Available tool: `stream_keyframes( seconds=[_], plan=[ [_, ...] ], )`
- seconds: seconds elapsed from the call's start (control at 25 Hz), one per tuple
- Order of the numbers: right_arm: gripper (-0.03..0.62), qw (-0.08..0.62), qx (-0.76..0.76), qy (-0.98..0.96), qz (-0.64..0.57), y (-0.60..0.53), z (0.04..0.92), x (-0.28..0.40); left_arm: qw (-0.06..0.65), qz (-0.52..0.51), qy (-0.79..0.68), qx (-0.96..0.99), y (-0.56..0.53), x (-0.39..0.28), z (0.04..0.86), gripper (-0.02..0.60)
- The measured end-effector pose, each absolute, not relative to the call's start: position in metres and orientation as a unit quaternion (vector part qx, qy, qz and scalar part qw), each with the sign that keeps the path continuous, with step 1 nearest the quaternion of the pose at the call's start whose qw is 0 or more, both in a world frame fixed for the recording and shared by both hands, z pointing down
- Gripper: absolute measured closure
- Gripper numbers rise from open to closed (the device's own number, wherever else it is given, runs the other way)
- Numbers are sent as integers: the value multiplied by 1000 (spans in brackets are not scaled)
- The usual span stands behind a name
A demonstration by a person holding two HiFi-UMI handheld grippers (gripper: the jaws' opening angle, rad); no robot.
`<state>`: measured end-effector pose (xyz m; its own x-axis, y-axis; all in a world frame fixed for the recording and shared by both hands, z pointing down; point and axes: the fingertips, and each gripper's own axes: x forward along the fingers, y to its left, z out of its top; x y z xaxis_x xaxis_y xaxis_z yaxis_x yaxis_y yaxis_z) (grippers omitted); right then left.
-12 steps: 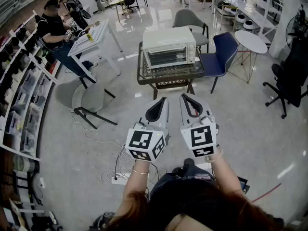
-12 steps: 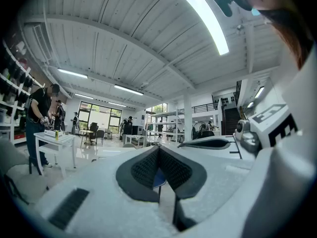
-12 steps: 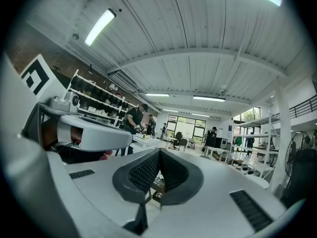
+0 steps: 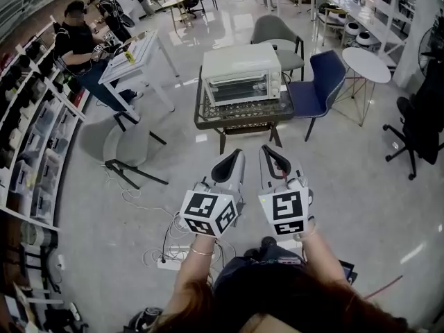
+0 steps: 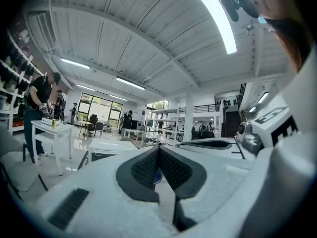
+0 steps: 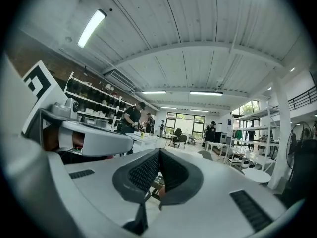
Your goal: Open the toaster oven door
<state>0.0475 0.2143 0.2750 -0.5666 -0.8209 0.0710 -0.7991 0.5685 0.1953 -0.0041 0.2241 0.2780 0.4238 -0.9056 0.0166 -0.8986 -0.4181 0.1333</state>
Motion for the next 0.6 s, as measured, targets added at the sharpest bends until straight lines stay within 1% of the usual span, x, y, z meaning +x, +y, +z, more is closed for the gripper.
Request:
stream_keyframes(
  seconds=[0.28, 0.6],
  plan=[
    [602, 85, 431, -896, -62, 193, 288, 61, 62, -23, -543, 837, 201, 18, 284, 569],
    [602, 89, 431, -897, -53, 162, 298, 68, 72, -7, -548, 834, 173, 22, 295, 569]
  ],
)
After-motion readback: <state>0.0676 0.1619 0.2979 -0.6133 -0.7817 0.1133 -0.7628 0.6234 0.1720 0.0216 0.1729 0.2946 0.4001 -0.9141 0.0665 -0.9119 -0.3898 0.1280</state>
